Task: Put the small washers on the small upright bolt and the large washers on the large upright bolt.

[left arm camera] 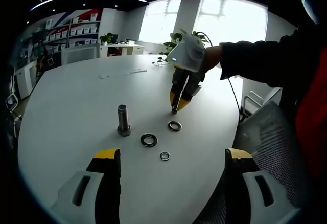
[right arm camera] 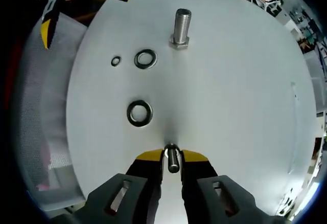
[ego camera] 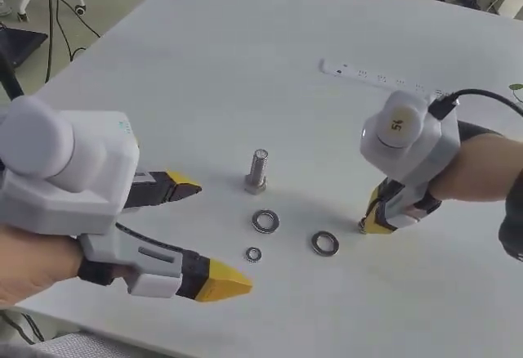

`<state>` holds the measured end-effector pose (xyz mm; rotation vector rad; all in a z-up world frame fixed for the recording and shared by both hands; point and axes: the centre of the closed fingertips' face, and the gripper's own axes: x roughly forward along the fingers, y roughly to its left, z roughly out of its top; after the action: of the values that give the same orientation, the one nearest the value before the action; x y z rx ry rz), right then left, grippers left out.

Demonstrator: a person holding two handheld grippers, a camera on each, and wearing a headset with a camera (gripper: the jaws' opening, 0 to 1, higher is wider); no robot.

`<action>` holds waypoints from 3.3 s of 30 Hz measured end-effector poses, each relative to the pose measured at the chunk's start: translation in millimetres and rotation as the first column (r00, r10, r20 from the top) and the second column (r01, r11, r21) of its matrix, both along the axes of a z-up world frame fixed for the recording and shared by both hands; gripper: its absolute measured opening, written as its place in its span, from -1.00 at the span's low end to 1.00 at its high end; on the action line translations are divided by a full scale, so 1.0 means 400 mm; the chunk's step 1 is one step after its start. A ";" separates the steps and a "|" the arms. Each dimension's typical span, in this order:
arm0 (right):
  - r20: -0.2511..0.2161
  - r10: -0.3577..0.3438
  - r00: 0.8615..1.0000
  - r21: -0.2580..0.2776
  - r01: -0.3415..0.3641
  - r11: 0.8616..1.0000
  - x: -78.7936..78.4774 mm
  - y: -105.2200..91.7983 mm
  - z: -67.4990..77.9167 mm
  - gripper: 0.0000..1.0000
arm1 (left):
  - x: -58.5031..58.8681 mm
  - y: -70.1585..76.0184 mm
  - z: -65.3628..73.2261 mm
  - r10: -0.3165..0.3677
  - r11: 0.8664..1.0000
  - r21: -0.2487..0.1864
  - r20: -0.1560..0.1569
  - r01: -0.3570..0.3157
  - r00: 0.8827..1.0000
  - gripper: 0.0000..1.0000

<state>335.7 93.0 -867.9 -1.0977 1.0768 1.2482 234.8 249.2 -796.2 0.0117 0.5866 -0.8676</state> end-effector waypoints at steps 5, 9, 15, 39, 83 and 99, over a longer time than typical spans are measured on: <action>-0.001 -0.003 1.000 0.000 0.003 1.000 0.004 -0.003 -0.003 -0.72 | -0.001 0.000 0.000 0.001 1.000 -0.002 0.000 -0.001 1.000 0.67; 0.001 -0.004 1.000 0.004 0.004 1.000 0.005 -0.002 -0.002 -0.71 | -0.002 -0.002 -0.001 -0.002 1.000 -0.001 -0.002 0.002 1.000 0.67; -0.002 -0.005 1.000 0.013 0.005 1.000 0.002 0.002 -0.001 -0.65 | -0.001 -0.002 0.000 -0.002 1.000 0.001 0.000 0.002 1.000 0.66; 0.044 0.006 0.999 0.072 -0.009 0.997 0.005 0.039 0.060 -0.55 | -0.002 -0.009 0.003 -0.010 1.000 0.000 0.006 0.010 1.000 0.66; -0.028 0.184 0.983 0.029 -0.183 0.983 -0.095 0.131 0.012 -0.44 | -0.005 -0.003 0.016 -0.001 1.000 -0.010 0.020 0.001 1.000 0.66; -0.033 0.178 0.984 0.007 -0.177 0.984 -0.094 0.124 -0.023 -0.45 | -0.008 0.002 0.014 0.003 1.000 -0.009 0.020 -0.002 1.000 0.66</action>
<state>297.9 142.7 -877.1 -1.1941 1.0179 1.4129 231.7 250.0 -790.5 0.0120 0.5639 -0.8667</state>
